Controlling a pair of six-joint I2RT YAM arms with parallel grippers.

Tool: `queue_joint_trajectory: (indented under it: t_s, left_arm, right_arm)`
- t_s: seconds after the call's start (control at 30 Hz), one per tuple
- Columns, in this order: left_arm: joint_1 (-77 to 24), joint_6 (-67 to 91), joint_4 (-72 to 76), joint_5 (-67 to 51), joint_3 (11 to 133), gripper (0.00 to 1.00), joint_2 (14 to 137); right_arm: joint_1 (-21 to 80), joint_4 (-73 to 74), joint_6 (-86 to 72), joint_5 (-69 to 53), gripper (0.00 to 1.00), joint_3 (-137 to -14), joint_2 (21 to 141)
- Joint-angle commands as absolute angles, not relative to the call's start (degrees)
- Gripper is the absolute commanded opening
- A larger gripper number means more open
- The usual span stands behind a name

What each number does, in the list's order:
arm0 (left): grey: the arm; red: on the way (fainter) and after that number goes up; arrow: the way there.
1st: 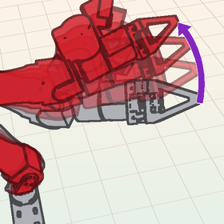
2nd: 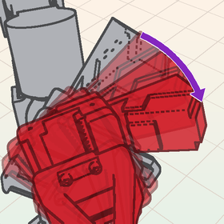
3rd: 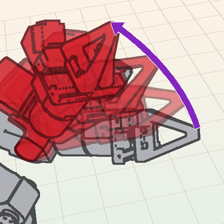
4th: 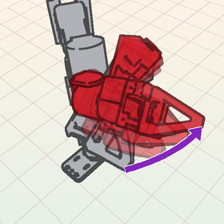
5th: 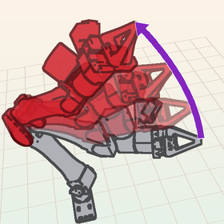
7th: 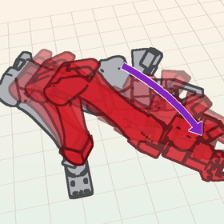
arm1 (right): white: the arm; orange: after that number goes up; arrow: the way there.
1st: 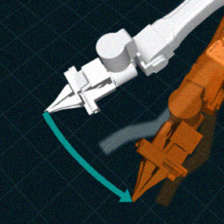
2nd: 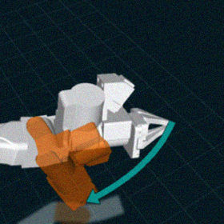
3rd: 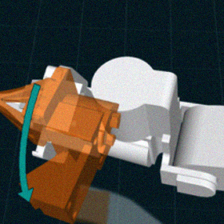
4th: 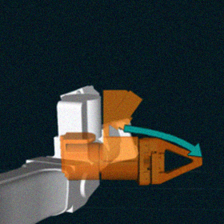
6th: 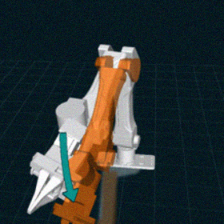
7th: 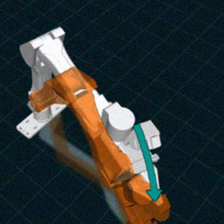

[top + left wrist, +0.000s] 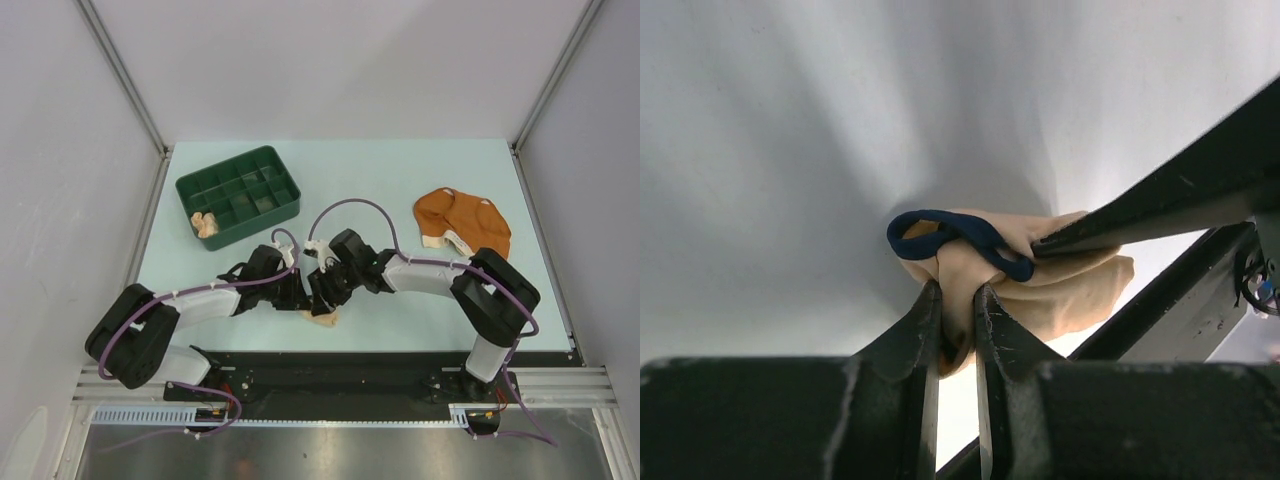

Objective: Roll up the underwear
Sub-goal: Pick up the underwear from the center of the board.

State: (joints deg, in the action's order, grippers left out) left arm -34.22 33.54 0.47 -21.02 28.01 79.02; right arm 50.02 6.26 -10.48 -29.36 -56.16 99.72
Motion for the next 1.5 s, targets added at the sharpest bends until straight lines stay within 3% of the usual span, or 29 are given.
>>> queue_joint_trajectory:
  t_s: [0.0, 0.37, 0.5, 0.63, 0.67, 0.87, 1.07, 1.47]
  left_arm:
    - [-34.89, 33.75, -3.87, -16.96, 27.86, 0.09, 81.21]
    - [-34.89, 36.56, -3.43, -16.52, 29.18, 0.09, 79.81]
    - [-34.89, 37.61, -2.73, -16.35, 29.62, 0.15, 79.28]
    - [-34.81, 37.97, -3.51, -15.47, 30.76, 0.34, 77.79]
    - [-34.72, 37.79, -4.39, -14.16, 31.20, 0.48, 77.17]
    - [-31.56, 36.12, -10.28, -12.75, 33.84, 0.74, 69.45]
    - [-28.39, 34.89, -15.46, -11.43, 33.40, 0.81, 61.01]
    - [-26.72, 32.70, -10.29, -15.28, 30.77, 0.82, 41.23]
  right_arm:
    - [53.78, 11.86, -7.91, -23.39, 0.46, -56.43, 96.95]
    - [59.14, 13.71, -6.86, -10.03, 0.19, -56.43, 96.42]
    - [60.20, 13.89, -7.99, -7.83, 0.00, -56.43, 97.99]
    - [60.12, 14.32, -10.63, -5.02, 0.00, -56.43, 99.49]
    - [59.42, 14.41, -11.42, -4.75, 0.00, -56.43, 99.49]
    - [55.03, 12.75, -15.90, -9.83, 0.00, -56.25, 98.00]
    - [49.31, 10.46, -18.89, -17.48, 0.00, -56.34, 95.45]
    - [42.89, -1.82, -34.09, -29.08, 0.00, -56.25, 86.23]
